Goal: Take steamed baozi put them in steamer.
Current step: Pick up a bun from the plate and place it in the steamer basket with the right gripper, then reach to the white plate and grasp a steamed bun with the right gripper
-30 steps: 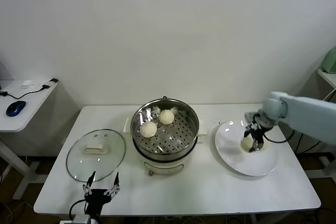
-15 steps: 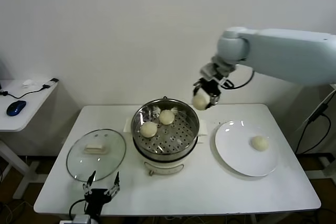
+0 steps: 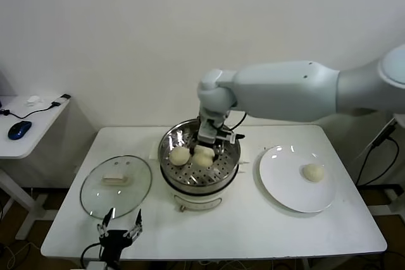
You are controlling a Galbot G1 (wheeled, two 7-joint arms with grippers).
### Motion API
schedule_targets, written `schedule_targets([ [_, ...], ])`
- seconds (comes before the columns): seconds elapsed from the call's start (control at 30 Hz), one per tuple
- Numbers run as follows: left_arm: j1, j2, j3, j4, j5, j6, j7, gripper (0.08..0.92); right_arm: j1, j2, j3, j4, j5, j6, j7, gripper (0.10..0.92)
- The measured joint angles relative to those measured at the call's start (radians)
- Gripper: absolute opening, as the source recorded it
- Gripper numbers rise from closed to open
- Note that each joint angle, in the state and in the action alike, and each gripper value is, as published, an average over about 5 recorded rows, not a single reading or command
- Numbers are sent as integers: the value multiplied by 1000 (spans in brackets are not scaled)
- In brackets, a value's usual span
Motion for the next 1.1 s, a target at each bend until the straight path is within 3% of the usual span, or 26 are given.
schedule_targets([
  [0.33, -1, 0, -2, -1, -2, 0, -1, 823, -77, 36, 2, -50, -41, 30, 12, 687],
  [0.63, 0, 0, -1, -8, -4, 0, -1, 823, -77, 29, 17, -77, -18, 76, 10, 818],
  [0.9, 3, -3, 8, -20, -1, 2, 3, 823, 34, -60, -27, -114, 125, 96, -89, 823],
  [1.1, 1, -2, 16, -23, 2, 1, 5, 823, 135, -207, -127, -174, 250, 5, -129, 822],
])
